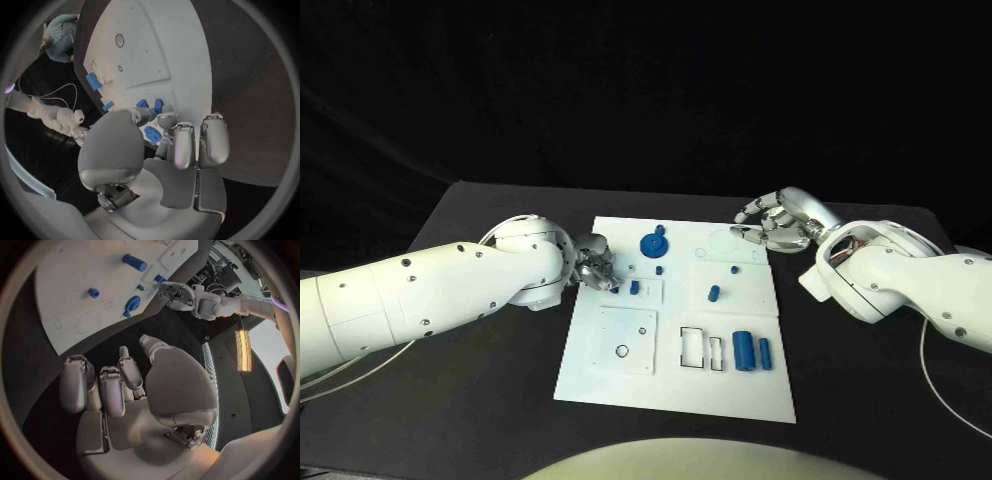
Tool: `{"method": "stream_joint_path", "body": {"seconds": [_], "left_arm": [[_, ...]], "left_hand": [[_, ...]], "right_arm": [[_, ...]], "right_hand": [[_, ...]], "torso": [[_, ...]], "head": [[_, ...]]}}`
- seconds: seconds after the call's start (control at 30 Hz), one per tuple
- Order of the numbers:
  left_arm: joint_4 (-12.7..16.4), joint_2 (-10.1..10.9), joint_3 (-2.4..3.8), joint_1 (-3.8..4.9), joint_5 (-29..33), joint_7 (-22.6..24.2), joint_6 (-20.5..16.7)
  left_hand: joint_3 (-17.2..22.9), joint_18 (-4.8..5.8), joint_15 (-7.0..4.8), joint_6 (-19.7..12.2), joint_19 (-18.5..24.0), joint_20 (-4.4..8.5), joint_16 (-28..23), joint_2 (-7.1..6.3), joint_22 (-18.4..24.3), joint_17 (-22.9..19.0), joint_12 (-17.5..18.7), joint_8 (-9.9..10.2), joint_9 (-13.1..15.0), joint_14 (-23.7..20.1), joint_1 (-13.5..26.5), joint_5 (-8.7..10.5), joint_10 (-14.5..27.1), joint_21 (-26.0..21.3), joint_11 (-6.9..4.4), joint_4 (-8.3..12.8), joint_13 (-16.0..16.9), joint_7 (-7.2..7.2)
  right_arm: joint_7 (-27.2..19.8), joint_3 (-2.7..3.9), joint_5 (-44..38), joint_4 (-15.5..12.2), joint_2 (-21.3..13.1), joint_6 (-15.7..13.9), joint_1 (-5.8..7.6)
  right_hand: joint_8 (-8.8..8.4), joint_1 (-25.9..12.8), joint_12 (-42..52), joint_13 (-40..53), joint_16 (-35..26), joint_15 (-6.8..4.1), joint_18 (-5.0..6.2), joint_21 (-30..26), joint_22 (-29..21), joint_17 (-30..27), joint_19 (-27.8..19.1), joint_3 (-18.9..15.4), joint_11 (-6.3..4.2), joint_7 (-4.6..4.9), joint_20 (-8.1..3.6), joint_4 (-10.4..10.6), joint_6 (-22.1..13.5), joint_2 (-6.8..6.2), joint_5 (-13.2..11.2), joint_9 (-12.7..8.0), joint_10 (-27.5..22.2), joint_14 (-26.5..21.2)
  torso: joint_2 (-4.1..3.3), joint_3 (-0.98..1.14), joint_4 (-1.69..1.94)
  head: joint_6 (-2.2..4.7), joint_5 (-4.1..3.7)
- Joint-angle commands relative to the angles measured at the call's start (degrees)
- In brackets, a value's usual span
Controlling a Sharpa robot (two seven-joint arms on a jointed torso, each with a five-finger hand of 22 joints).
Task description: Assemble the parts on the task board
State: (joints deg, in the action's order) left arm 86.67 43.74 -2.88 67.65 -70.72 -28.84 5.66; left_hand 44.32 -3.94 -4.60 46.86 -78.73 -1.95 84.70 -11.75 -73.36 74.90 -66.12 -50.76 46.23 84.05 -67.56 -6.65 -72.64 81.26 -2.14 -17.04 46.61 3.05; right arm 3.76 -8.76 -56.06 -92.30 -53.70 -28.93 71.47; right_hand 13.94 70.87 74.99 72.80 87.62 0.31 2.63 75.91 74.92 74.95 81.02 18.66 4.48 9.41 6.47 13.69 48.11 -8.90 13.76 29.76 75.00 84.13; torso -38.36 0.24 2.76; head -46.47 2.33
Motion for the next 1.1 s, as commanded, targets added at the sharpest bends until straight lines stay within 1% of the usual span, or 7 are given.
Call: {"method": "stream_joint_path", "body": {"seconds": [0.03,0.23,0.37,0.67,0.9,1.07,1.1], "left_arm": [[0.0,-0.16,-0.08,-0.08,0.85,0.0,1.63],[-0.1,-0.23,-0.08,-0.08,0.9,-0.07,1.81],[-0.18,-0.22,-0.08,-0.08,0.91,-0.1,1.89],[-0.41,-0.22,-0.07,-0.07,0.92,-0.12,1.67],[-0.95,-0.18,-0.06,-0.06,1.13,-0.15,1.42],[-1.5,-0.13,-0.05,-0.05,1.72,-0.16,1.48],[-1.57,-0.12,-0.04,-0.05,1.91,-0.16,1.47]], "left_hand": [[-0.64,0.13,-0.55,1.29,-0.21,0.35,-0.12,-0.23,-0.12,7.41,-0.29,-0.02,0.67,3.77,1.21,0.11,-0.24,0.28,-0.04,0.28,-0.05,-1.39],[-2.07,0.15,-0.62,1.54,-0.29,0.43,-0.12,-0.28,-0.22,7.42,-0.38,0.1,0.64,3.77,2.52,0.07,-0.31,0.31,-0.12,0.25,0.01,-1.47],[-2.89,0.18,-0.65,1.68,-0.39,0.47,-0.11,-0.33,-0.36,7.43,-0.41,0.18,0.61,3.78,3.23,0.06,-0.33,0.36,-0.15,0.23,0.05,-1.51],[-4.25,0.17,-0.7,1.89,-0.39,0.53,-0.11,-0.33,-0.36,7.44,-0.41,0.35,0.55,3.78,4.39,0.06,-0.33,0.33,-0.2,0.2,-0.01,-1.56],[-6.89,0.18,-0.72,2.13,-0.43,0.6,-0.12,0.03,-0.41,7.45,-0.38,0.69,0.44,3.77,6.93,-0.04,-0.27,0.3,-0.18,0.14,-0.11,-1.54],[-7.87,0.17,-0.71,2.1,-0.39,0.62,-0.13,0.23,-0.36,7.45,-0.36,0.86,0.4,3.77,7.96,-0.16,-0.18,0.25,-0.16,0.12,-0.17,-1.52],[-8.04,0.17,-0.71,2.1,-0.41,0.62,-0.12,0.23,-0.39,7.45,-0.38,0.88,0.4,3.77,8.11,-0.19,-0.18,0.26,-0.16,0.13,-0.15,-1.52]], "right_arm": [[-0.43,0.0,-0.46,0.05,0.04,0.44,-0.04],[-0.47,0.0,-0.4,0.12,0.08,0.44,-0.06],[-0.47,0.0,-0.35,0.15,0.09,0.45,-0.06],[-0.47,0.0,-0.32,0.15,0.12,0.36,-0.07],[-0.55,0.0,-0.27,0.08,0.1,0.22,-0.07],[-0.65,0.0,-0.24,0.02,0.03,-0.06,-0.07],[-0.64,0.01,-0.23,0.01,0.02,-0.06,-0.07]], "right_hand": [[0.25,-0.47,-0.18,-0.05,-0.19,0.04,1.17,-0.2,4.43,8.07,-0.29,0.08,0.05,-0.15,-0.04,0.31,0.1,0.23,0.2,0.06,-0.29,4.23],[0.24,-0.5,-0.32,-0.2,-0.21,0.04,1.19,-0.28,4.37,8.01,-0.33,0.04,0.05,-0.15,-0.05,0.36,0.07,0.21,0.2,0.06,-0.43,4.22],[0.24,-0.57,-0.32,-0.2,-0.25,0.04,1.22,-0.4,4.29,7.92,-0.4,0.01,0.06,-0.14,-0.05,0.44,0.04,0.21,0.2,0.06,-0.43,4.2],[0.22,-0.75,-0.51,-0.4,-0.41,0.04,1.3,-0.74,4.05,7.51,-0.6,-0.09,0.08,-0.13,-0.05,0.69,-0.03,0.23,0.2,0.06,-0.62,4.1],[0.21,-0.98,-0.74,-0.65,-0.58,0.05,1.39,-1.11,3.81,7.13,-0.81,-0.24,0.09,-0.11,-0.05,1.03,-0.13,0.26,0.2,0.06,-0.86,4.0],[0.21,-1.01,-0.79,-0.7,-0.64,0.05,1.4,-1.18,3.76,7.01,-0.85,-0.27,0.1,-0.11,-0.05,1.09,-0.16,0.26,0.19,0.06,-0.92,3.97],[0.21,-1.01,-0.79,-0.7,-0.64,0.05,1.4,-1.18,3.76,7.01,-0.85,-0.27,0.1,-0.11,-0.05,1.09,-0.16,0.26,0.19,0.06,-0.92,3.97]], "torso": [[0.01,0.0,0.04],[0.03,0.02,0.01],[0.01,0.06,-0.11],[0.0,0.03,-0.03],[0.02,0.03,0.0],[-0.04,0.04,-0.01],[-0.03,0.0,0.0]], "head": [[-0.03,-0.04],[-0.09,-0.03],[-0.12,0.02],[-0.08,-0.1],[-0.03,-0.1],[-0.03,-0.14],[-0.03,-0.15]]}}
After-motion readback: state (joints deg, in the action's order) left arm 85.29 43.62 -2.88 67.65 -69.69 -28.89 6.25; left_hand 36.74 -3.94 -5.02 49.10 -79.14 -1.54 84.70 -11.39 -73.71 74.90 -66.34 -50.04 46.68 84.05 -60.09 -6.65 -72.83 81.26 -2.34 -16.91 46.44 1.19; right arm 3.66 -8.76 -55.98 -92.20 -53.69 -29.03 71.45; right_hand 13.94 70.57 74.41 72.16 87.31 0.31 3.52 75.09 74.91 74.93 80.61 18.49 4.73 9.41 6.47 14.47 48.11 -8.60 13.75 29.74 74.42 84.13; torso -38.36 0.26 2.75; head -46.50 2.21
